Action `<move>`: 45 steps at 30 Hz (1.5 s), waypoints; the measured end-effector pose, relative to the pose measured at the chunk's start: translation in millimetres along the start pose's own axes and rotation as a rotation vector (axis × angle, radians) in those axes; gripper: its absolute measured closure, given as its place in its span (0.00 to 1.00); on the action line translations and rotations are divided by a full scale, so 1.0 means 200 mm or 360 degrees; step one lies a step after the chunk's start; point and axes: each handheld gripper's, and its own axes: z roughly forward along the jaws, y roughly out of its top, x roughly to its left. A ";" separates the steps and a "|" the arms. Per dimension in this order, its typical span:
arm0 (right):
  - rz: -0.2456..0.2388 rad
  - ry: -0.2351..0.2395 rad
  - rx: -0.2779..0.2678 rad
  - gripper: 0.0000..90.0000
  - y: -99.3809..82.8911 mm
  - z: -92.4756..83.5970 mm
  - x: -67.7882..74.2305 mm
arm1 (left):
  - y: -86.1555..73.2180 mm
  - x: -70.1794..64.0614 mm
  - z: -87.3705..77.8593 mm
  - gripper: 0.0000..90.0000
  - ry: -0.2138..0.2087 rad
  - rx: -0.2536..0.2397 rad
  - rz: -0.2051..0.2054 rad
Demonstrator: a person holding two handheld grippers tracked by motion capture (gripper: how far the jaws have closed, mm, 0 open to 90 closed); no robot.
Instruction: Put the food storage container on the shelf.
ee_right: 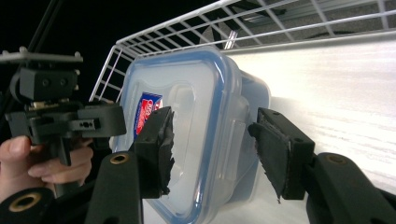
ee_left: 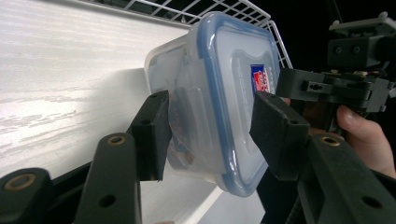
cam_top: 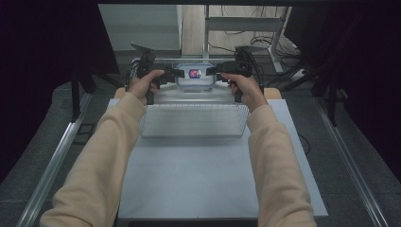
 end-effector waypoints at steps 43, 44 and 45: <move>-0.0764 -0.0161 -0.0341 0.23 -0.40 -0.33 0.13 | -0.47 -0.24 -0.17 0.19 0.0289 -0.0321 0.0718; -0.0790 -0.0145 -0.0339 0.24 -0.44 -0.34 0.13 | -0.52 -0.24 -0.17 0.19 0.0267 -0.0314 0.0728; -0.0827 -0.0127 -0.0331 0.25 -0.49 -0.35 0.11 | -0.54 -0.24 -0.17 0.19 0.0248 -0.0313 0.0735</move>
